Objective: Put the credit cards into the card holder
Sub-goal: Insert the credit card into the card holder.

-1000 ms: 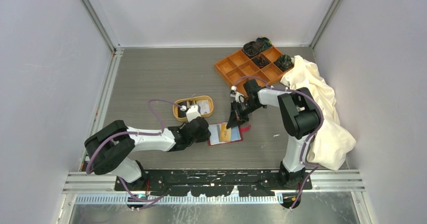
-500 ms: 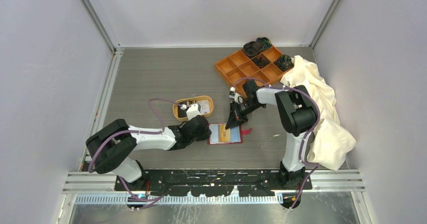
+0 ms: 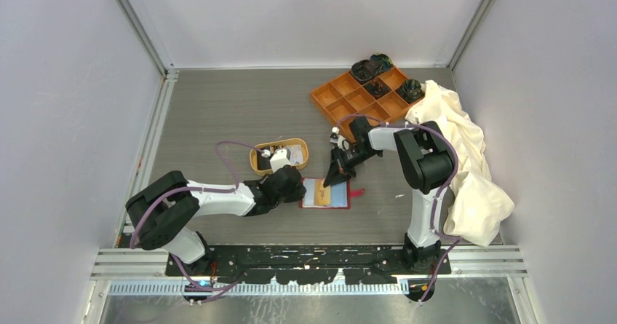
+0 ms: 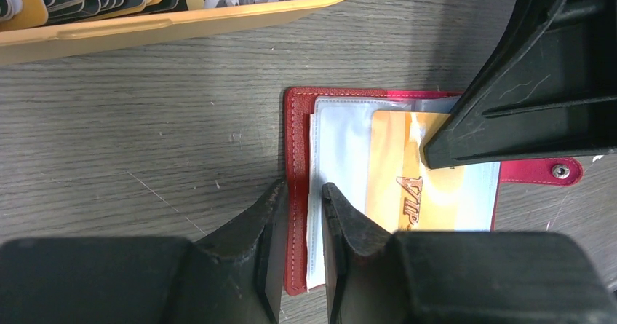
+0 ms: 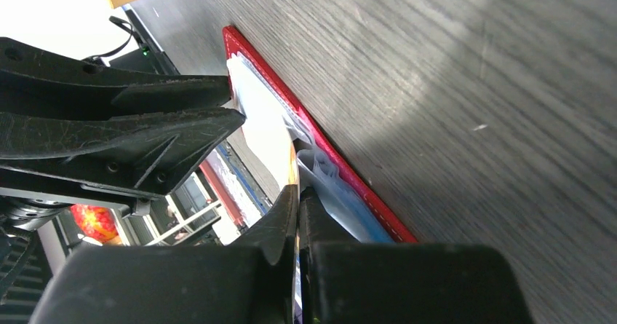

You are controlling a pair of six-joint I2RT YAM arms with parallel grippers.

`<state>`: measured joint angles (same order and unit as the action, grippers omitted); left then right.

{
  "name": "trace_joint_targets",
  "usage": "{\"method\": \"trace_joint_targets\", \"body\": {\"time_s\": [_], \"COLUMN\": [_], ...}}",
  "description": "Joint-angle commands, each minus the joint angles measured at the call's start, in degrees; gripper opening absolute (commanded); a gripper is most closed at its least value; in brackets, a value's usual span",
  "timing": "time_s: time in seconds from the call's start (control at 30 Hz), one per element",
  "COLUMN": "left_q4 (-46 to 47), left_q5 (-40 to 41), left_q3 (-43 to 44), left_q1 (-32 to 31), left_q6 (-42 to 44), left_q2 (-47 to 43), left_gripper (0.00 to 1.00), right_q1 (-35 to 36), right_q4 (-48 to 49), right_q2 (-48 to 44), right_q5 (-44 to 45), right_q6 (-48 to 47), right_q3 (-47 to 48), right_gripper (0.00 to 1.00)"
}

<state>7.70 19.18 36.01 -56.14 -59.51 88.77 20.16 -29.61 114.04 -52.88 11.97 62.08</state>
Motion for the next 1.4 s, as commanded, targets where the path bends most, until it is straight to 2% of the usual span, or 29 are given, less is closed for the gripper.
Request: {"method": "trace_joint_targets", "body": {"time_s": [0.0, 0.2, 0.37, 0.47, 0.6, 0.73, 0.8, 0.9, 0.97, 1.07, 1.13, 1.23, 1.3, 1.37], "left_q4": [-1.5, -2.8, -11.8, -13.6, -6.2, 0.1, 7.2, 25.4, 33.1, 39.4, 38.6, 30.8, 24.6, 13.4], "left_q5": [-2.8, -2.2, 1.6, -0.8, -10.6, -16.7, -19.7, -23.5, -23.9, -26.1, -27.8, -30.3, -28.5, -23.1], "left_q3": [0.0, -0.1, 1.6, 1.4, -1.8, -3.8, -5.9, -11.5, -15.0, -17.4, -16.3, -11.4, -7.8, -3.2], "left_q1": [-0.1, -0.1, 0.0, 0.0, -0.1, -0.1, -0.1, 0.2, 1.3, 2.8, 2.9, 2.3, 0.3, -3.9], "left_q6": [0.7, 1.0, 4.9, 9.9, 16.5, 16.8, 14.8, 10.3, 6.9, 4.0, 3.2, 4.3, 7.0, 11.0], "left_q2": [1.8, 0.3, -5.8, -10.7, -16.6, -19.4, -19.8, -19.1, -17.2, -14.0, -12.2, -10.0, -9.1, -9.1], "left_gripper": [0.25, 0.27, 0.36, 0.42, 0.43, 0.45, 0.53, 0.77, 0.89, 0.88, 0.85, 0.77, 0.74, 0.73], "right_q1": [1.0, 0.9, 0.6, 0.6, 0.6, 0.6, 0.6, 0.6, 0.6, 0.6, 0.6, 0.6, 0.6, 0.6], "right_q4": [5.1, 6.6, 6.2, 5.9, 5.7, 5.5, 5.5, 5.4, 5.4, 5.3, 5.3, 5.2, 5.2, 5.1], "right_q2": [1.9, 2.4, 2.4, 2.7, 2.7, 2.6, 2.8, 2.7, 2.8, 2.7, 2.7, 2.6, 2.7, 2.7], "right_q5": [2.9, 2.2, 2.4, 2.5, 2.6, 2.7, 2.7, 2.8, 2.8, 2.7, 2.6, 2.6, 2.5, 2.5], "right_q6": [2.0, 3.3, 3.0, 2.8, 2.5, 2.3, 2.3, 2.2, 2.1, 2.1, 2.1, 2.1, 2.1, 2.1], "right_q3": [0.0, -0.5, -0.4, -0.3, -0.1, -0.1, 0.0, 0.0, 0.1, 0.1, 0.1, 0.1, 0.2, 0.2], "right_gripper": [0.02, 0.03, 0.04, 0.04, 0.04, 0.05, 0.05, 0.05, 0.05, 0.05, 0.05, 0.05, 0.05, 0.05]}}
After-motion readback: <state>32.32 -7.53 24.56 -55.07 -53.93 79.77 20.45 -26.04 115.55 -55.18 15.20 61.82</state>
